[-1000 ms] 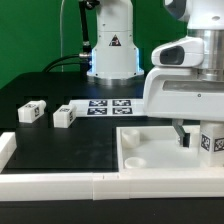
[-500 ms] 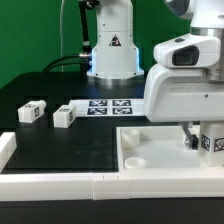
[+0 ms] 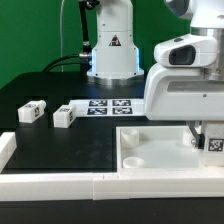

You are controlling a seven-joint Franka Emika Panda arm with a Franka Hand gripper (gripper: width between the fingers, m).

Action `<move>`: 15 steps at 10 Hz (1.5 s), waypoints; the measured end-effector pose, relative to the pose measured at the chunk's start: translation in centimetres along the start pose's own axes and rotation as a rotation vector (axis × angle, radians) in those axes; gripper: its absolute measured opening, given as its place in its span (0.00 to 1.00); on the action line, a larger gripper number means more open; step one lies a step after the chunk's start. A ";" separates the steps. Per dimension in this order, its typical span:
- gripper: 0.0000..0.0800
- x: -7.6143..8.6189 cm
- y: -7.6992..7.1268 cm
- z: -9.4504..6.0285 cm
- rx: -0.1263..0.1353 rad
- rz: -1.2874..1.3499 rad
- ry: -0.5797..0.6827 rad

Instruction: Assemble one leg

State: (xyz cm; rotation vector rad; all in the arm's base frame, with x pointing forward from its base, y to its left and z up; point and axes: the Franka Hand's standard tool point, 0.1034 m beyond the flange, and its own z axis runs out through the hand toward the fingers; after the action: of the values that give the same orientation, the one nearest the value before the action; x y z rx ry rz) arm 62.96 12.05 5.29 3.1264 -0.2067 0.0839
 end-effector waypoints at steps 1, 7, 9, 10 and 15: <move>0.34 0.0 0.0 0.0 0.004 0.159 0.000; 0.34 -0.1 0.2 0.1 0.016 0.940 -0.014; 0.34 -0.2 0.2 0.1 0.013 1.147 -0.018; 0.34 -0.2 0.2 0.1 0.016 1.182 -0.021; 0.78 -0.1 0.4 0.1 0.021 0.942 -0.015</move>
Offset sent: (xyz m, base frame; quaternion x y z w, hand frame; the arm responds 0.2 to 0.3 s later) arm 0.0082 -0.0093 0.0037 -0.0121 0.0155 0.3452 0.9383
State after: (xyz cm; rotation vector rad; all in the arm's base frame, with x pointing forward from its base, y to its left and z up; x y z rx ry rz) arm 62.82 11.70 5.19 2.7329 -1.6264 0.0598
